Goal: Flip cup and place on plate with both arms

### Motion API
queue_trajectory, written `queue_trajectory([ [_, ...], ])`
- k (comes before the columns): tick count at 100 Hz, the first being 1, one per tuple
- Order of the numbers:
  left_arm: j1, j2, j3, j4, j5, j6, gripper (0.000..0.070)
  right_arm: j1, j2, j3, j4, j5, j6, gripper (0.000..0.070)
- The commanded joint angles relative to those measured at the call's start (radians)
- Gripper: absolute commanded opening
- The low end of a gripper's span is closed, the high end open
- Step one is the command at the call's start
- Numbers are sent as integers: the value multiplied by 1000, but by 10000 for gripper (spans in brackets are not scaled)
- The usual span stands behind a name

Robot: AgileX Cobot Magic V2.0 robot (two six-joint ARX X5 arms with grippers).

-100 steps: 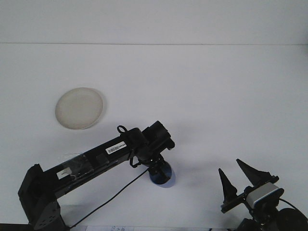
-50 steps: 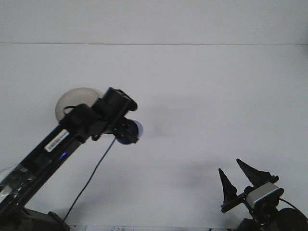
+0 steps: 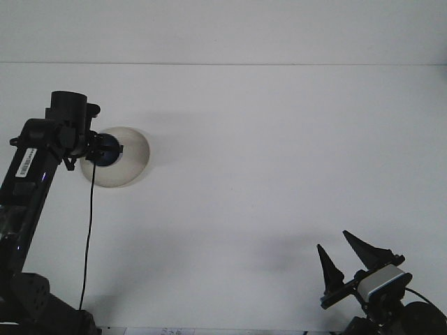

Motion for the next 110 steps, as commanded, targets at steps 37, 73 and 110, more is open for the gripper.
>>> queue_trajectory([
  [37, 71, 196, 18, 51, 92, -14, 5, 8, -2, 4, 10, 2, -8, 440],
  [73, 71, 229, 18, 70, 92, -52, 67, 8, -2, 4, 10, 6, -8, 440],
  [110, 71, 228, 32, 70, 96, -82, 515, 8, -2, 4, 9, 7, -8, 440],
])
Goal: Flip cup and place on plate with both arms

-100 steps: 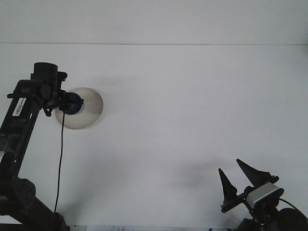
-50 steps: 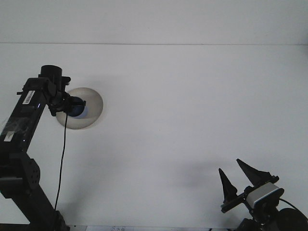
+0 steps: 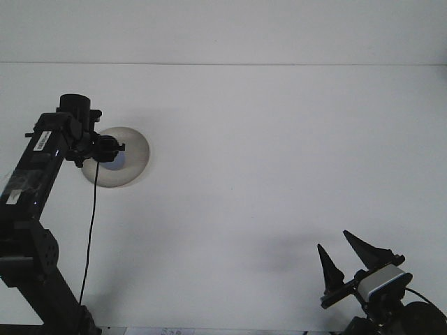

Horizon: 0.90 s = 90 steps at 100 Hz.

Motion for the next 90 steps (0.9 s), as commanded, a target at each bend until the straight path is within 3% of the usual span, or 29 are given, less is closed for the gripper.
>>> queue_trajectory([
  [1, 3, 11, 35, -1, 5, -30, 531, 8, -2, 4, 9, 3, -8, 440],
  [8, 3, 8, 59, -20, 5, -39, 604, 8, -2, 4, 9, 3, -8, 440],
  [29, 3, -82, 121, -48, 106, -46, 602, 8, -2, 4, 9, 3, -8, 440],
  [61, -26, -480, 100, -42, 110, -96, 596, 8, -2, 4, 9, 4, -8, 440],
  [75, -82, -710, -31, 27, 110, -106, 587, 8, -2, 4, 10, 4, -7, 440],
  [90, -145, -990, -320, 158, 110, -132, 585, 8, -2, 4, 11, 4, 4, 441],
])
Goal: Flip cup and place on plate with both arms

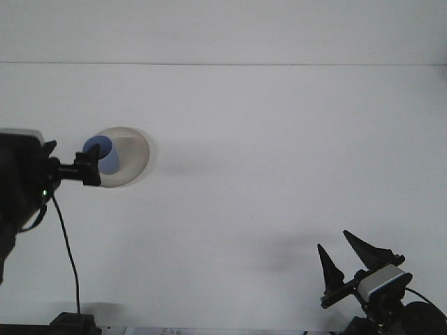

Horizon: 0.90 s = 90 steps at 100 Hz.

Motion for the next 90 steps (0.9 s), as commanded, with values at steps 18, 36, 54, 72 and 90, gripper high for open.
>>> queue_trajectory([
  [18, -70, -400, -478, 124, 3, -150, 585, 8, -2, 5, 27, -5, 89, 505],
  [36, -77, -644, -762, 198, 14, -214, 585, 8, -2, 5, 47, 2, 71, 515],
  [54, -77, -754, -853, 222, 24, -237, 570, 8, -2, 5, 47, -7, 26, 514],
  [72, -77, -765, -852, 222, 48, -238, 22, 8, -2, 5, 33, -7, 26, 0],
  [90, -77, -765, -852, 223, 51, -237, 12, 9, -3, 5, 32, -5, 27, 6],
])
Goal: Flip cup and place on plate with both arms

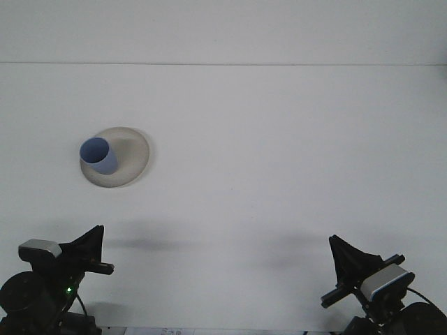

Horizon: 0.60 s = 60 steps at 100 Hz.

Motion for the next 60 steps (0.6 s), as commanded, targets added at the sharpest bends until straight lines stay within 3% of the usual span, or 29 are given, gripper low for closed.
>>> queue_trajectory([
  [1, -2, 0, 10, 10, 3, -1, 12, 9, -3, 5, 6, -1, -9, 6],
  [60, -2, 0, 10, 13, 2, 1, 12, 9, -3, 5, 13, 1, -10, 6],
])
